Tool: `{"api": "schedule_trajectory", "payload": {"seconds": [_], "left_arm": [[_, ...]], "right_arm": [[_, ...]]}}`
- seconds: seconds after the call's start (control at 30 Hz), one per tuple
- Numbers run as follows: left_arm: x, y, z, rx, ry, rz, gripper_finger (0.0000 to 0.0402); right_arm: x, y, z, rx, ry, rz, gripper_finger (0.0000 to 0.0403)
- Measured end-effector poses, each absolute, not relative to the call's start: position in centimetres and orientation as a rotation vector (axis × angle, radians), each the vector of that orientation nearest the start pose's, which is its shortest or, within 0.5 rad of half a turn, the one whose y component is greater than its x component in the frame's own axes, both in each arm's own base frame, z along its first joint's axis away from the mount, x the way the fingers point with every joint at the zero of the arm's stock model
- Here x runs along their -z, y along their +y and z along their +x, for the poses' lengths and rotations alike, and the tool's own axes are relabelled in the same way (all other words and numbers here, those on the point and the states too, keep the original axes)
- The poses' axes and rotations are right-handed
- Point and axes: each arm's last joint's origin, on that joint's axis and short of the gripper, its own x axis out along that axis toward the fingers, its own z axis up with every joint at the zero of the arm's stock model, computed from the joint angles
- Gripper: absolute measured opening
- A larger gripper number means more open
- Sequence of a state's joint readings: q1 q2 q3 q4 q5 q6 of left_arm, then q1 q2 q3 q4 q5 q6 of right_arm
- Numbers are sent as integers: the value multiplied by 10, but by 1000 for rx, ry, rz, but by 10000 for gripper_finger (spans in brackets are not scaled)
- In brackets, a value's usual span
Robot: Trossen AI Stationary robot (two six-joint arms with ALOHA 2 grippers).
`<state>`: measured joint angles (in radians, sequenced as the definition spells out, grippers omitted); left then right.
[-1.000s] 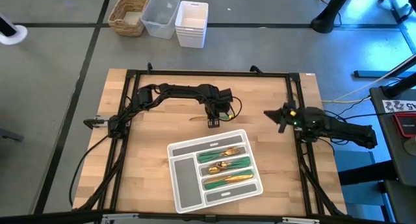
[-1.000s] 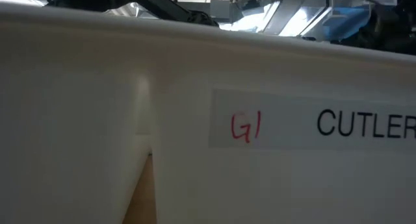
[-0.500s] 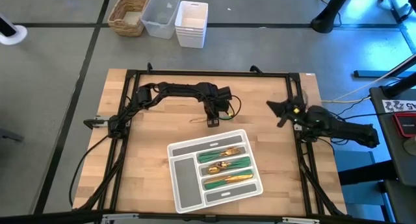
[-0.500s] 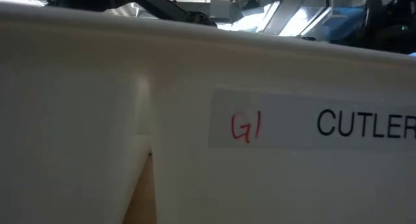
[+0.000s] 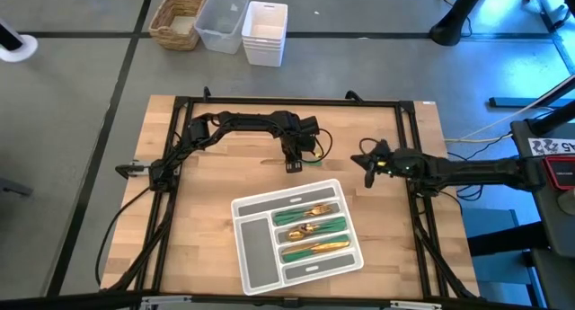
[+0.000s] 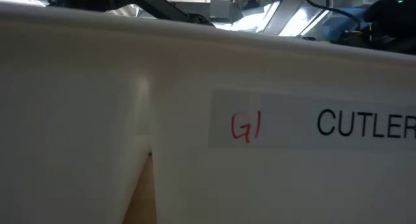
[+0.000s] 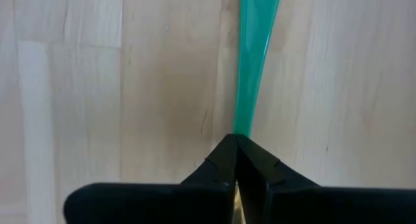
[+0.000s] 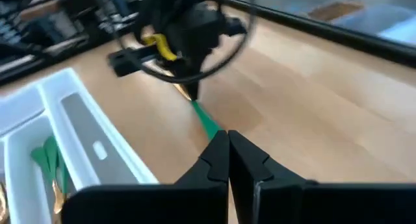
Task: Sort silverware
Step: Put the green spoon into the white silverware tray
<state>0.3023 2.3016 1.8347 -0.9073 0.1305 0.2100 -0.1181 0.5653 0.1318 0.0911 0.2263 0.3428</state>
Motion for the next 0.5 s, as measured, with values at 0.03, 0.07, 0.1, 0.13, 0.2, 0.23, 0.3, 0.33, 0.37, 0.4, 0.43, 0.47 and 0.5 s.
{"api": "schedule_trajectory", "payload": {"seconds": [0.03, 0.07, 0.1, 0.13, 0.2, 0.23, 0.3, 0.33, 0.37, 0.4, 0.43, 0.47, 0.5], "left_arm": [[-149, 134, 441, -3, 1345, -118, 0], [-149, 134, 441, -3, 1344, -117, 2], [-149, 134, 441, -2, 1343, -113, 4], [-149, 134, 441, -1, 1342, -109, 5], [-149, 134, 442, -1, 1341, -107, 6], [-149, 134, 442, -3, 1341, -108, 6], [-150, 134, 441, -6, 1341, -110, 2], [-150, 134, 442, -4, 1340, -108, 2], [-150, 134, 442, -2, 1339, -105, 1], [-152, 134, 441, 0, 1338, -102, 2], [-153, 134, 441, 1, 1337, -99, 4], [-156, 133, 441, 2, 1331, -96, 4], [-159, 133, 441, 0, 1324, -94, 4]], "right_arm": [[-164, -23, 137, 383, 273, 297, 1], [-165, -23, 142, 375, 265, 269, 1], [-166, -24, 146, 371, 272, 238, 1], [-168, -24, 151, 366, 280, 204, 1], [-172, -25, 160, 355, 320, 123, 1], [-175, -26, 165, 348, 339, 78, 3], [-179, -27, 176, 333, 376, -5, 11], [-181, -28, 182, 326, 395, -38, 17], [-183, -28, 187, 320, 410, -70, 23], [-184, -29, 193, 313, 425, -98, 30], [-186, -30, 199, 307, 437, -122, 37], [-187, -31, 205, 303, 450, -141, 45], [-188, -31, 210, 298, 463, -158, 53]]}}
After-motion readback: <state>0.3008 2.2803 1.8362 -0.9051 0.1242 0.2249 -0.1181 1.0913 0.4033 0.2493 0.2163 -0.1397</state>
